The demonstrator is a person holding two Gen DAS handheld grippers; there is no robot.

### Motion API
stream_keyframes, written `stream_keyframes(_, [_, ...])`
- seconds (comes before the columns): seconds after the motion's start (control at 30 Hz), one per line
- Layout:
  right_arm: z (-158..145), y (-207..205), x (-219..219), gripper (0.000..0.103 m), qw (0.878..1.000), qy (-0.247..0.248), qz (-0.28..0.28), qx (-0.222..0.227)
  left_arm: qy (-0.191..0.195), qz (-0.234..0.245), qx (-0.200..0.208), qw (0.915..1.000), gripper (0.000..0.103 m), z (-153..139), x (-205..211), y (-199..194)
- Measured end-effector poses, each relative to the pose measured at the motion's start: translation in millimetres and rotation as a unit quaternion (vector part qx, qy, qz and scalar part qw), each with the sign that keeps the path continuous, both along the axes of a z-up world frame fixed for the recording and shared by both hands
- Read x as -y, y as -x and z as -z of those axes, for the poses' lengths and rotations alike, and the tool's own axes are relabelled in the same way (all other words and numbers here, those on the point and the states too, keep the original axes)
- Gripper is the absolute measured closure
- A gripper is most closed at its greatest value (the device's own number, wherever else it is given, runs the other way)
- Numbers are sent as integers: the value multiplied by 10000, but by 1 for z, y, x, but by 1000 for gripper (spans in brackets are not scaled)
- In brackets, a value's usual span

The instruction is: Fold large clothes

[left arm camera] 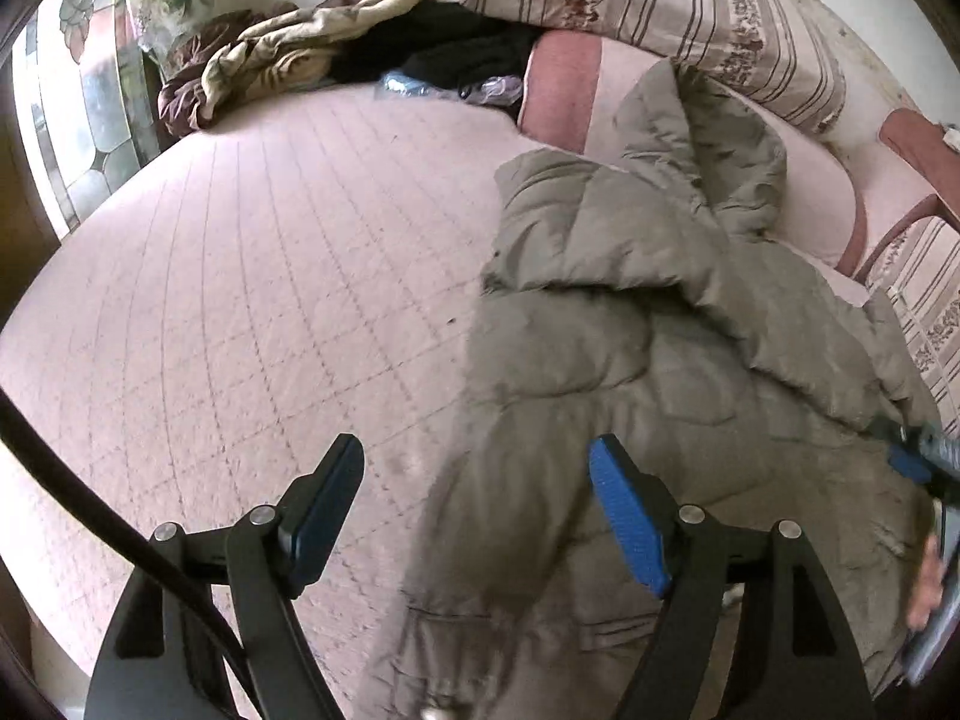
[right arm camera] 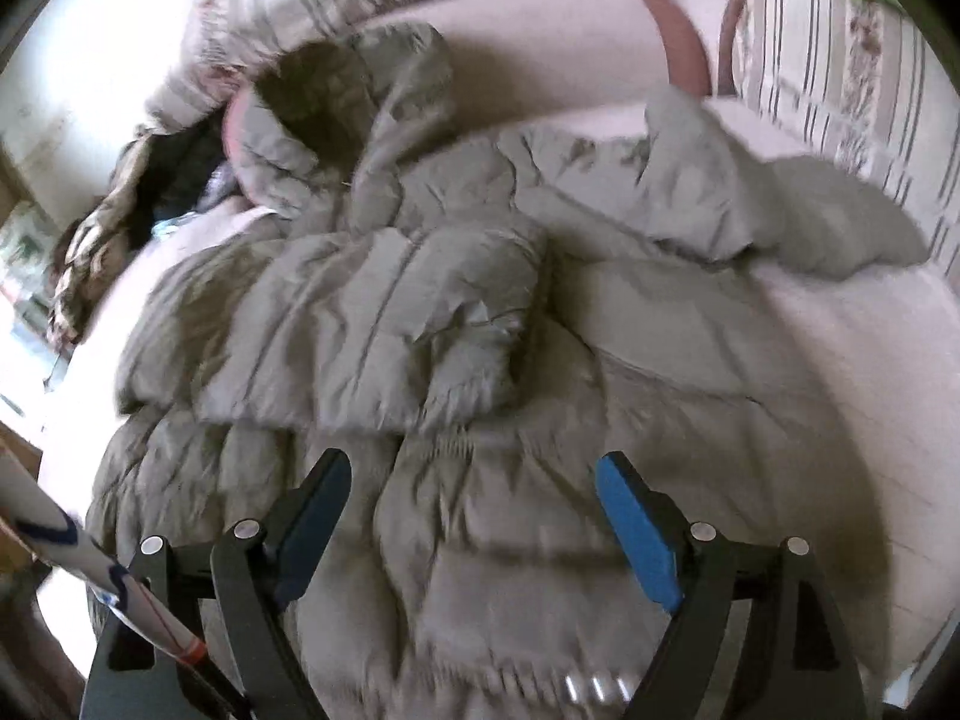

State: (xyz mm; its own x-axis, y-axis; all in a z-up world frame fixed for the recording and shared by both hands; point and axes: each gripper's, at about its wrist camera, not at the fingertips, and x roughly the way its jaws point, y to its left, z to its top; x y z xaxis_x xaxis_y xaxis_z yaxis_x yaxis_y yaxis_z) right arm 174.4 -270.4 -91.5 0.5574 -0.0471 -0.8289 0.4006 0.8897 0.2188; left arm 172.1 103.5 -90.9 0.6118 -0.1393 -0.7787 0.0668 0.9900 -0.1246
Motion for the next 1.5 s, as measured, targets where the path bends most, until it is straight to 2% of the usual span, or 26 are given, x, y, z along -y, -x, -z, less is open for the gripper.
stream_keyframes(0.07, [9, -15, 7, 15, 9997, -215, 126, -39, -144, -20, -21, 9999, 26, 7, 2, -3])
stream_keyframes(0.1, [14, -26, 11, 20, 9992, -329, 224, -66, -216, -36, -81, 9997, 26, 12, 1, -4])
stream_keyframes(0.13, [15, -31, 13, 32, 9989, -370, 267, -69, -232, -35, -153, 9996, 26, 17, 3, -8])
stream_keyframes(0.17, [16, -42, 16, 58, 9986, -428, 285, -145, -201, -31, -221, 9995, 26, 21, 2, -10])
stream_keyframes(0.2, [16, -49, 19, 73, 9984, -401, 318, -232, -136, -40, -265, 9995, 26, 23, 0, -12])
stream_keyframes(0.23, [14, -53, 24, 81, 9984, -403, 358, -195, -103, -46, -279, 9995, 26, 25, 0, -13])
stream_keyframes(0.3, [6, -63, 39, 83, 9976, -229, 639, -114, -51, -42, -308, 9995, 26, 26, -1, -16])
stream_keyframes(0.37, [5, -71, 51, 83, 9953, 188, 926, -202, 1, -63, -374, 9993, 26, 29, -2, -17])
stream_keyframes(0.47, [19, -80, 57, 77, 9927, 412, 982, -564, 14, -85, -413, 9991, 26, 31, -2, -17])
stream_keyframes(0.53, [17, -76, 53, 65, 9920, 585, 993, -510, -32, -91, -384, 9992, 26, 30, -2, -17])
stream_keyframes(0.57, [11, -70, 50, 50, 9901, 751, 1073, -505, -72, -94, -368, 9993, 26, 30, -1, -16])
stream_keyframes(0.6, [6, -63, 49, 41, 9894, 831, 1092, -477, -113, -95, -353, 9993, 26, 29, 0, -15])
stream_keyframes(0.73, [-15, -24, 47, 41, 9922, 970, 748, -241, -192, -12, -267, 9995, 26, 27, 6, -10])
stream_keyframes(0.83, [-23, 7, 58, 41, 9927, 976, 659, -242, -244, 41, -173, 9995, 26, 21, 10, -1])
stream_keyframes(0.93, [-27, 53, 89, 41, 9923, 870, 846, -244, -229, 23, -27, 9997, 26, 7, 14, 16])
stream_keyframes(1.03, [-29, 89, 130, 41, 9883, 872, 1221, -264, 35, 92, -92, 9999, 26, -11, 20, 37])
stream_keyframes(1.1, [-28, 110, 160, 41, 9845, 760, 1560, -242, 213, 209, -163, 9994, 26, -24, 26, 53])
stream_keyframes(1.23, [-14, 141, 229, 41, 9735, 240, 2270, -107, 448, 436, -243, 9977, 26, -53, 50, 81])
stream_keyframes(1.33, [0, 149, 274, 41, 9633, -292, 2669, 65, 609, 599, -301, 9959, 26, -70, 72, 94])
stream_keyframes(1.5, [22, 140, 336, 41, 9421, -1037, 3160, 420, 505, 823, -96, 9953, 26, -81, 110, 99])
